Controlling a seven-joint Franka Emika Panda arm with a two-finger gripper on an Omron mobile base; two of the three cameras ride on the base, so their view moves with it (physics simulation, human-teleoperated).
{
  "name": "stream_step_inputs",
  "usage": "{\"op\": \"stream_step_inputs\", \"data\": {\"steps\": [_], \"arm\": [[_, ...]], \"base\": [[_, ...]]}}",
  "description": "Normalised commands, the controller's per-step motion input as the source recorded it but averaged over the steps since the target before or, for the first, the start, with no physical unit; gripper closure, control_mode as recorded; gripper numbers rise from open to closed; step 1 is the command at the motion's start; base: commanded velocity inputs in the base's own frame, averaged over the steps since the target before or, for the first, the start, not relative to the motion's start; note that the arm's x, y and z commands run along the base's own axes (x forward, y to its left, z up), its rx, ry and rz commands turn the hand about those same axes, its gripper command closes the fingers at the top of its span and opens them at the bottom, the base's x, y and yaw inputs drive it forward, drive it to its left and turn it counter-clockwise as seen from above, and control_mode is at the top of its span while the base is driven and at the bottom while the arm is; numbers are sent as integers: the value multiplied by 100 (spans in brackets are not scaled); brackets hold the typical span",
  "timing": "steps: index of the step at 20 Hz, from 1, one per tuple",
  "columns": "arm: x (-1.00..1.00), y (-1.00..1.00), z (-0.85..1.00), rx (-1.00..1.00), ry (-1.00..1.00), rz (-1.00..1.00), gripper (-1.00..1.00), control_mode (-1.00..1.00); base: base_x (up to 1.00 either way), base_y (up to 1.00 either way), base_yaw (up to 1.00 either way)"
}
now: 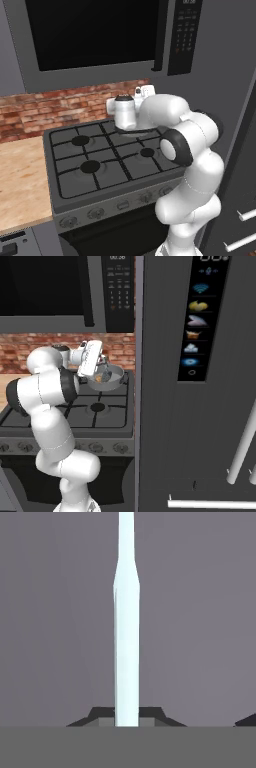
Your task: Put the onion and garlic in the pot. Retrieve the spatula and lightly stir the vegetables in the pot.
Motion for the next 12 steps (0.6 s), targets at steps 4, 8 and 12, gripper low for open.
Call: {"op": "stream_step_inputs", "data": {"steps": [4,8,12], "arm": [[9,0,0,0,0,0,100,-100],[32,0,-3,0,1,0,100,-100],[27,0,-2,0,0,0,100,-100]], "base": [[0,0,0],[0,0,0],[0,0,0]]}}
